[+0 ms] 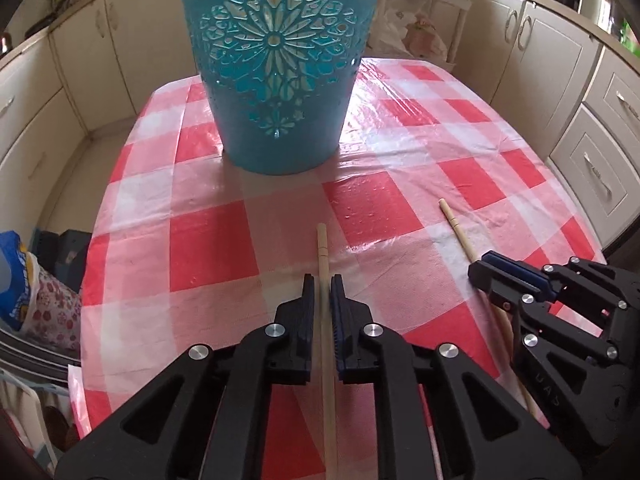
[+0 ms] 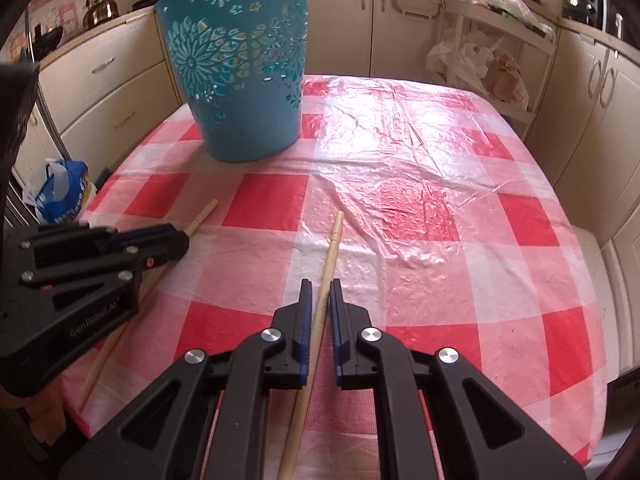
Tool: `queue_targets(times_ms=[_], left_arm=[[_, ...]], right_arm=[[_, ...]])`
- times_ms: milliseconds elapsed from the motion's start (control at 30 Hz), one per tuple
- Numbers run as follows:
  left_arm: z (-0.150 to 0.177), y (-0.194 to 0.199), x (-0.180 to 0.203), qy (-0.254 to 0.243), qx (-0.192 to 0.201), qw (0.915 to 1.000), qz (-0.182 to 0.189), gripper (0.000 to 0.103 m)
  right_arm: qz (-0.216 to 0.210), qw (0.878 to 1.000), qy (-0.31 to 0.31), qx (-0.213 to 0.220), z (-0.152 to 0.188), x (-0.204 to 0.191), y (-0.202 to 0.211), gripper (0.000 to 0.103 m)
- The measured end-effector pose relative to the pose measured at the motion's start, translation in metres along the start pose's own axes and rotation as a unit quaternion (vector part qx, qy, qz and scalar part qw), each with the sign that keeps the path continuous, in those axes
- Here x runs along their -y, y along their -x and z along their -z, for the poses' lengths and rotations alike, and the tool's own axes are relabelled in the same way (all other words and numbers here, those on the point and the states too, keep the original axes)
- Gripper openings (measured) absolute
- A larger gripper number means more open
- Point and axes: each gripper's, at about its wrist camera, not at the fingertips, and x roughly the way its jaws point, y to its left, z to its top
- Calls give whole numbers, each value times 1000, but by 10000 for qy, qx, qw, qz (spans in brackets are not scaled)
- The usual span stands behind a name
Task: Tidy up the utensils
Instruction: 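Close the left tool and the right tool each on one stick, then lift the left tool's stick over the teal bin and open it to drop it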
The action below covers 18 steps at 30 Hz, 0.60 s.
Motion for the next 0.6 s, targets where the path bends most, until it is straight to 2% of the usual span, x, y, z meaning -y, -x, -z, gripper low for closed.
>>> queue_targets(times_ms=[67,133,267,333,500,600], left_arm=[[-2,-3,3,-131,5,9999,-26,5],[-3,-4,1,-110,-6,9999,121,4],[-4,17,-6,-97,337,9990,280,4],[-8,33,-15,5,594,9971,468,4],[-23,73,-46,474,1385,9809,1280,4],[-38,102,-64,750,1873,9673,1538,4]], right_arm=[[-28,10000,-53,9,0,1,0,7],[-115,9998,-189,13,0,6,0,6],[-874,9906,-1052,-42,0,31,-2,6],[-1079,9855,-1309,-33,0,38,-2,6],[-1408,9762,-1648,3,1,44,-2,6],[-1494,9735,-1730,-4,0,45,-3,6]])
